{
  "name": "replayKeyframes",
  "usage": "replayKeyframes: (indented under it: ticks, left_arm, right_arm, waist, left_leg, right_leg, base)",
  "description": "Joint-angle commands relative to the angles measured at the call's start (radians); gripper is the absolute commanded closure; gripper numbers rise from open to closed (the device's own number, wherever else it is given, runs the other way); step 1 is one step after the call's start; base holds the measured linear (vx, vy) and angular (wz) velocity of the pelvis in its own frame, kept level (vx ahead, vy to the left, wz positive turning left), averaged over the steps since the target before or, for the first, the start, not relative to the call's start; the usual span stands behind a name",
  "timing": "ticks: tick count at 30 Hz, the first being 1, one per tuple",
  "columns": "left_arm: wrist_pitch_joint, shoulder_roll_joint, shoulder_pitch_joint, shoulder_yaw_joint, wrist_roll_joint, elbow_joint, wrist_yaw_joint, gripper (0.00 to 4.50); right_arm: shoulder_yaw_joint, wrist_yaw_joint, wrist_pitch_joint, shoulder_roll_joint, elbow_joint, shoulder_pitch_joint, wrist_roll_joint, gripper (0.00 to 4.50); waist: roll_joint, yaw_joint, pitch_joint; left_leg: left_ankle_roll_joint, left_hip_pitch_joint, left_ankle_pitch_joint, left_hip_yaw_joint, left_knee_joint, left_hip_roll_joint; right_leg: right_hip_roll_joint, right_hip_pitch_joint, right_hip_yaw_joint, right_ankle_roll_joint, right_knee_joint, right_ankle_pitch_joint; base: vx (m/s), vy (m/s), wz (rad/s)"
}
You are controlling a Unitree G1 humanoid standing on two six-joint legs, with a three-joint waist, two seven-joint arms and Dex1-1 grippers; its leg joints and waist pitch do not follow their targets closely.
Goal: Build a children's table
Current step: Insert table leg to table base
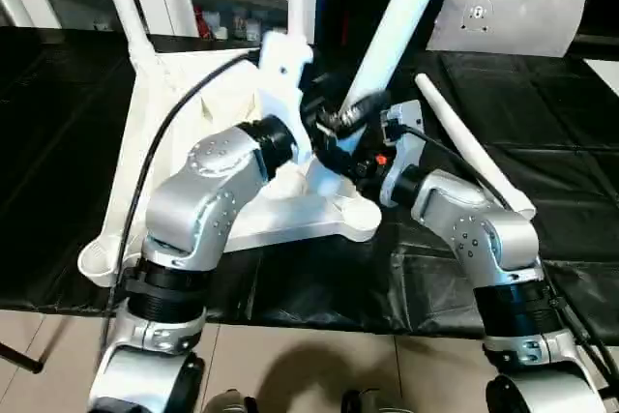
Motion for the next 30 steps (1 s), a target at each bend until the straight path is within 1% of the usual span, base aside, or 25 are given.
replayKeyframes:
  ticks: [1,3,4,5,6,7,8,10,11,12,13,14,15,16,18,19,20,21,23,26,27,29,30]
  left_arm:
    - [-0.003,-0.024,-0.021,0.052,-0.059,-0.012,0.011,0.59]
    - [-0.048,-0.059,-0.025,0.117,-0.144,-0.016,-0.011,0.6]
    - [-0.048,-0.059,-0.025,0.117,-0.144,-0.016,-0.011,0.6]
    - [-0.065,-0.07,-0.031,0.144,-0.173,-0.017,-0.011,0.6]
    - [-0.077,-0.082,-0.039,0.172,-0.195,-0.013,0.003,0.4]
    - [-0.088,-0.096,-0.058,0.215,-0.222,0.001,0.034,0.4]
    - [-0.092,-0.101,-0.068,0.235,-0.232,0.01,0.049,0.3]
    - [-0.106,-0.087,-0.095,0.261,-0.197,0.054,0.096,0.3]
    - [-0.104,-0.047,-0.107,0.238,-0.099,0.112,0.138,0.29]
    - [-0.103,-0.017,-0.104,0.204,-0.033,0.144,0.149,0.29]
    - [-0.1,0.015,-0.099,0.164,0.029,0.181,0.158,0.15]
    - [-0.088,0.018,-0.097,0.157,0.032,0.195,0.159,0.15]
    - [-0.088,0.018,-0.097,0.157,0.032,0.195,0.159,0.15]
    - [-0.08,0.017,-0.095,0.156,0.029,0.202,0.16,0.15]
    - [-0.074,0.02,-0.083,0.1,0.013,0.18,0.105,0.15]
    - [-0.071,0.022,-0.08,0.078,0.01,0.169,0.087,0.06]
    - [-0.071,0.022,-0.08,0.078,0.01,0.169,0.087,0.06]
    - [-0.068,0.025,-0.078,0.061,0.01,0.163,0.075,0.0]
    - [-0.058,0.035,-0.071,0.018,0.018,0.148,0.027,0.0]
    - [-0.056,0.031,-0.067,0.012,0.008,0.139,-0.007,0.0]
    - [-0.049,0.039,-0.059,0.005,-0.009,0.122,-0.044,0.0]
    - [-0.044,0.053,-0.048,-0.004,-0.023,0.104,-0.077,0.0]
    - [-0.043,0.062,-0.043,-0.007,-0.028,0.098,-0.086,0.0]
  right_arm:
    - [-0.008,-0.019,-0.01,-0.001,-0.01,-0.01,-0.012,2.56]
    - [-0.009,-0.004,-0.015,-0.004,-0.005,-0.01,-0.012,2.56]
    - [-0.009,-0.004,-0.015,-0.004,-0.005,-0.01,-0.012,2.56]
    - [-0.009,0.009,-0.02,-0.007,-0.007,-0.008,-0.01,2.56]
    - [-0.012,0.013,-0.016,-0.009,-0.01,-0.005,-0.006,2.56]
    - [-0.012,0.016,-0.026,-0.013,-0.01,-0.003,-0.009,2.56]
    - [-0.01,0.018,-0.035,-0.016,-0.01,-0.002,-0.012,2.56]
    - [-0.007,0.025,-0.04,-0.021,-0.013,0.002,-0.011,2.56]
    - [-0.006,0.031,-0.039,-0.022,-0.022,0.005,-0.004,2.56]
    - [-0.004,0.035,-0.036,-0.022,-0.028,0.007,0.0,2.56]
    - [0.0,0.042,-0.033,-0.022,-0.033,0.008,0.003,2.56]
    - [0.004,0.045,-0.036,-0.022,-0.034,0.008,0.002,2.56]
    - [0.004,0.045,-0.036,-0.022,-0.034,0.008,0.002,2.56]
    - [0.007,0.048,-0.038,-0.023,-0.034,0.008,0.0,2.56]
    - [0.016,0.05,-0.043,-0.022,-0.036,0.011,-0.01,2.56]
    - [0.018,0.05,-0.046,-0.023,-0.035,0.012,-0.012,2.56]
    - [0.018,0.05,-0.046,-0.023,-0.035,0.012,-0.012,2.56]
    - [0.019,0.051,-0.049,-0.024,-0.034,0.013,-0.014,2.56]
    - [0.027,0.053,-0.058,-0.028,-0.033,0.016,-0.024,2.56]
    - [0.031,0.053,-0.062,-0.03,-0.031,0.018,-0.031,2.57]
    - [0.033,0.051,-0.064,-0.031,-0.028,0.019,-0.035,2.57]
    - [0.034,0.048,-0.066,-0.032,-0.025,0.019,-0.038,2.57]
    - [0.034,0.047,-0.068,-0.033,-0.023,0.019,-0.039,2.57]
  waist:
    - [-0.01,0.002,-0.092]
    - [-0.01,0.001,-0.092]
    - [-0.011,0.001,-0.092]
    - [-0.011,0.002,-0.093]
    - [-0.011,0.001,-0.092]
    - [-0.012,0.0,-0.092]
    - [-0.011,0.001,-0.093]
    - [-0.012,0.0,-0.092]
    - [-0.013,0.0,-0.092]
    - [-0.011,-0.001,-0.091]
    - [-0.011,-0.002,-0.09]
    - [-0.003,-0.001,-0.092]
    - [-0.006,-0.001,-0.094]
    - [-0.005,0.001,-0.096]
    - [-0.002,0.006,-0.1]
    - [-0.001,0.008,-0.1]
    - [-0.002,0.009,-0.099]
    - [-0.001,0.011,-0.099]
    - [-0.003,0.013,-0.097]
    - [-0.005,0.01,-0.093]
    - [-0.004,0.009,-0.092]
    - [-0.005,0.007,-0.093]
    - [-0.004,0.003,-0.092]
  left_leg:
    - [0.005,0.008,-0.154,-0.002,-0.069,0.021]
    - [0.009,0.008,-0.157,0.0,-0.068,0.02]
    - [0.011,0.006,-0.159,-0.001,-0.069,0.02]
    - [0.012,0.008,-0.16,-0.001,-0.068,0.021]
    - [0.015,0.008,-0.163,-0.001,-0.068,0.021]
    - [0.016,0.008,-0.164,-0.001,-0.068,0.021]
    - [0.016,0.008,-0.162,-0.001,-0.068,0.021]
    - [0.02,0.009,-0.164,-0.002,-0.068,0.02]
    - [0.021,0.009,-0.165,-0.002,-0.068,0.019]
    - [0.022,0.01,-0.17,-0.004,-0.07,0.019]
    - [0.019,0.01,-0.175,-0.006,-0.073,0.018]
    - [0.015,0.012,-0.173,-0.007,-0.072,0.018]
    - [0.01,0.012,-0.161,-0.005,-0.07,0.018]
    - [0.008,0.012,-0.149,-0.006,-0.069,0.019]
    - [0.014,0.011,-0.115,-0.006,-0.07,0.025]
    - [0.021,0.015,-0.117,-0.004,-0.069,0.026]
    - [0.025,0.014,-0.122,-0.003,-0.069,0.026]
    - [0.026,0.013,-0.124,-0.004,-0.07,0.027]
    - [0.027,0.011,-0.127,-0.003,-0.07,0.026]
    - [0.015,0.009,-0.152,-0.002,-0.07,0.023]
    - [0.01,0.011,-0.165,-0.003,-0.071,0.024]
    - [0.004,0.011,-0.17,-0.004,-0.073,0.024]
    - [-0.001,0.008,-0.173,-0.005,-0.074,0.024]
  right_leg:
    - [-0.051,0.067,0.025,-0.166,-0.076,-0.309]
    - [-0.049,0.068,0.024,-0.169,-0.077,-0.305]
    - [-0.049,0.069,0.024,-0.168,-0.078,-0.306]
    - [-0.049,0.069,0.024,-0.166,-0.077,-0.304]
    - [-0.048,0.068,0.024,-0.164,-0.077,-0.306]
    - [-0.048,0.068,0.024,-0.163,-0.078,-0.306]
    - [-0.048,0.069,0.023,-0.163,-0.077,-0.305]
    - [-0.046,0.069,0.023,-0.147,-0.078,-0.312]
    - [-0.046,0.068,0.023,-0.14,-0.08,-0.319]
    - [-0.043,0.066,0.022,-0.113,-0.081,-0.342]
    - [-0.043,0.066,0.021,-0.083,-0.084,-0.379]
    - [-0.045,0.065,0.021,-0.077,-0.084,-0.386]
    - [-0.046,0.064,0.022,-0.083,-0.085,-0.376]
    - [-0.048,0.065,0.023,-0.094,-0.082,-0.356]
    - [-0.05,0.066,0.024,-0.155,-0.07,-0.248]
    - [-0.049,0.063,0.024,-0.181,-0.068,-0.216]
    - [-0.05,0.064,0.024,-0.19,-0.068,-0.212]
    - [-0.052,0.066,0.024,-0.195,-0.067,-0.214]
    - [-0.054,0.068,0.024,-0.195,-0.068,-0.225]
    - [-0.054,0.069,0.024,-0.173,-0.075,-0.292]
    - [-0.054,0.067,0.023,-0.163,-0.078,-0.321]
    - [-0.054,0.067,0.023,-0.16,-0.077,-0.326]
    - [-0.053,0.068,0.022,-0.16,-0.076,-0.322]
  base:
    - [0.0,0.0,0.0]
    - [0.0,0.0,0.0]
    - [0.0,0.0,0.0]
    - [0.0,0.0,0.0]
    - [0.0,0.0,0.0]
    - [0.0,0.0,0.0]
    - [0.0,0.0,0.0]
    - [0.0,0.0,0.0]
    - [0.0,0.0,0.0]
    - [0.0,0.0,0.0]
    - [0.0,0.0,0.0]
    - [0.0,0.0,0.0]
    - [0.0,0.0,0.0]
    - [0.0,0.0,0.0]
    - [0.0,0.0,0.0]
    - [0.0,0.0,0.0]
    - [0.0,0.0,0.0]
    - [0.0,0.0,0.0]
    - [0.0,0.0,0.0]
    - [0.0,0.0,0.0]
    - [0.0,0.0,0.0]
    - [0.0,0.0,0.0]
    - [0.0,0.0,0.0]
